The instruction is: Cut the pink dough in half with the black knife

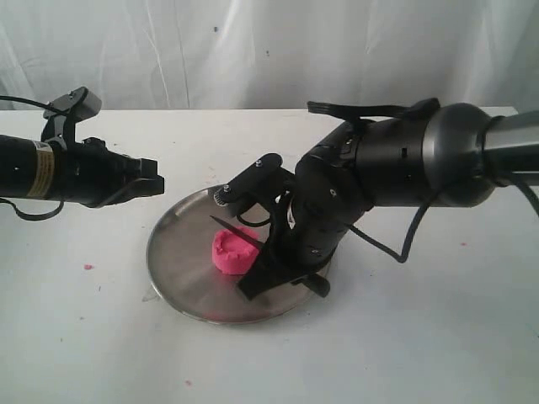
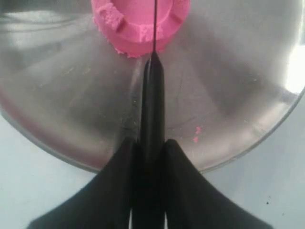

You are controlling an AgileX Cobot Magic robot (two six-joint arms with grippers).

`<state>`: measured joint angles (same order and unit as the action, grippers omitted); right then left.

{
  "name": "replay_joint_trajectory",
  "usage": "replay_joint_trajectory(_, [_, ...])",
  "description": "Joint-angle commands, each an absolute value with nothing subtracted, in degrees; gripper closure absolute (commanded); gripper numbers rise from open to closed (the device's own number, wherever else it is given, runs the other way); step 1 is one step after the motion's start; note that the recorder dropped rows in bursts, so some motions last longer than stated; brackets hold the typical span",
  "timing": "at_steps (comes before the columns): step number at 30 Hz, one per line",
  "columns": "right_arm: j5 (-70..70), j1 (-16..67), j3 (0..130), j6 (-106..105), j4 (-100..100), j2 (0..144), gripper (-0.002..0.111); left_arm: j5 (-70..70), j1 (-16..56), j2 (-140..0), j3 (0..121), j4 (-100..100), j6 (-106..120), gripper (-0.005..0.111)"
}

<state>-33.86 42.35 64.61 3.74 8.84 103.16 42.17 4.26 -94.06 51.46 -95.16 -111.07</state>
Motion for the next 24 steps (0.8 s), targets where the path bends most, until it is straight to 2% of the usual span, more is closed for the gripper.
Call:
replay_joint_trajectory(1, [-33.1, 42.2, 64.6, 4.1, 9.2, 102.9, 0.108, 41.0, 4.1, -93.7, 51.4, -95.1, -110.6, 0.107])
replay_joint_trajectory(13, [-34.4, 42.2, 64.6, 3.9, 2.8, 104.0, 0.108, 45.3, 4.3, -98.7, 51.4, -86.6, -107.0, 0.107])
replay_joint_trajectory(24, [-34.6, 42.2, 64.6, 3.0, -0.5, 105.5, 0.108, 42.0, 8.3, -98.7, 51.4, -82.6, -102.5, 0.107])
